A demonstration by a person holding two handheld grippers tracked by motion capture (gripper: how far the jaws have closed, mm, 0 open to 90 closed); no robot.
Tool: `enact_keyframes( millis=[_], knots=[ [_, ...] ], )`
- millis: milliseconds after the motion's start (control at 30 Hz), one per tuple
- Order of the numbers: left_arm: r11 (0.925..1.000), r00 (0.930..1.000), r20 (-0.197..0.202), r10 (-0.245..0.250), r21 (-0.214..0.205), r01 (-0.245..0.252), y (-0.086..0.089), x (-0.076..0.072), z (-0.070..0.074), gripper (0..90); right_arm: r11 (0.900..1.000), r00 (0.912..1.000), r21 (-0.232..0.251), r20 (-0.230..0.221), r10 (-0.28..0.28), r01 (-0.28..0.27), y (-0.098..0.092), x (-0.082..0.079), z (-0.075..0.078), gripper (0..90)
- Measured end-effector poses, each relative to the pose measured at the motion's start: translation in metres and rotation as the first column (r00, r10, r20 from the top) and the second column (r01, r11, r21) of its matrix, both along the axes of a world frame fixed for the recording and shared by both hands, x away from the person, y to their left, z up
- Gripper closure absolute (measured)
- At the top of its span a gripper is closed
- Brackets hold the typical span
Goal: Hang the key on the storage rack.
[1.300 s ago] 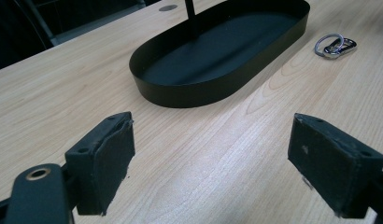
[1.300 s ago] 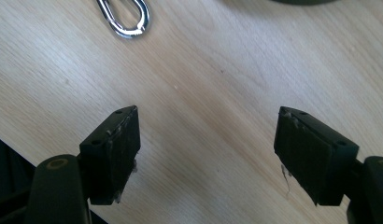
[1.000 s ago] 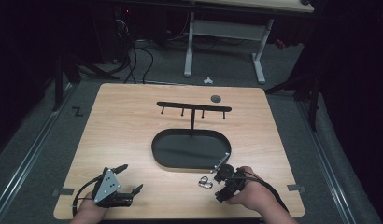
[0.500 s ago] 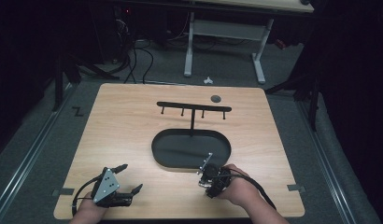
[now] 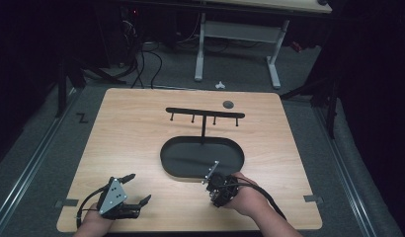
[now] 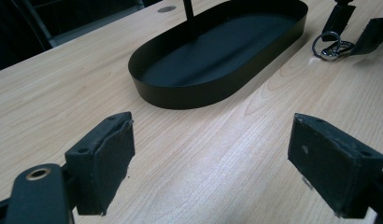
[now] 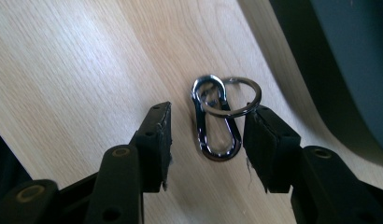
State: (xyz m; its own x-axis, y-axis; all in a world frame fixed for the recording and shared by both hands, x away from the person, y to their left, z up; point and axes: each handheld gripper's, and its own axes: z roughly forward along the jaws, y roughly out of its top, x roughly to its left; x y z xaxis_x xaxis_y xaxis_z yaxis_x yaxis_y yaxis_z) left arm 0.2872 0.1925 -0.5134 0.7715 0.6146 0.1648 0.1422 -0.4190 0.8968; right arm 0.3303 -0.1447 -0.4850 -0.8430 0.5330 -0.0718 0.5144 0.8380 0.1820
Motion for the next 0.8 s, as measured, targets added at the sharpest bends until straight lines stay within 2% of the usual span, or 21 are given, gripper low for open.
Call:
enact_keyframes(
  millis=[167, 300, 600, 667, 800],
  knots=[
    [1.0, 1.0, -0.001, -0.004, 0.003, 0.004, -0.001, 0.0, 0.0, 15.2, 0.9994, 0.9996, 0.019, 0.003, 0.027, -0.027, 0.011, 0.001, 0.002, 51.7],
    [1.0, 1.0, 0.0, -0.004, 0.002, 0.004, -0.001, 0.0, 0.0, 15.2, 0.999, 0.9989, 0.0, -0.008, 0.045, -0.045, 0.015, 0.001, 0.002, 51.7],
    [1.0, 1.0, 0.001, -0.007, 0.004, 0.007, -0.001, -0.001, 0.0, 15.2, 0.9981, 0.9972, -0.056, -0.071, 0.022, -0.027, 0.007, 0.011, -0.005, 51.8],
    [1.0, 1.0, 0.0, -0.007, 0.004, 0.007, -0.001, 0.0, 0.0, 15.2, 0.9989, 0.996, -0.044, -0.089, 0.012, -0.016, 0.005, 0.013, -0.006, 52.6],
    [1.0, 1.0, 0.0, -0.005, 0.001, 0.005, -0.001, 0.0, 0.0, 15.2, 0.9982, 0.9944, -0.058, -0.105, 0.008, -0.015, 0.0, 0.017, -0.005, 56.9]
  ],
)
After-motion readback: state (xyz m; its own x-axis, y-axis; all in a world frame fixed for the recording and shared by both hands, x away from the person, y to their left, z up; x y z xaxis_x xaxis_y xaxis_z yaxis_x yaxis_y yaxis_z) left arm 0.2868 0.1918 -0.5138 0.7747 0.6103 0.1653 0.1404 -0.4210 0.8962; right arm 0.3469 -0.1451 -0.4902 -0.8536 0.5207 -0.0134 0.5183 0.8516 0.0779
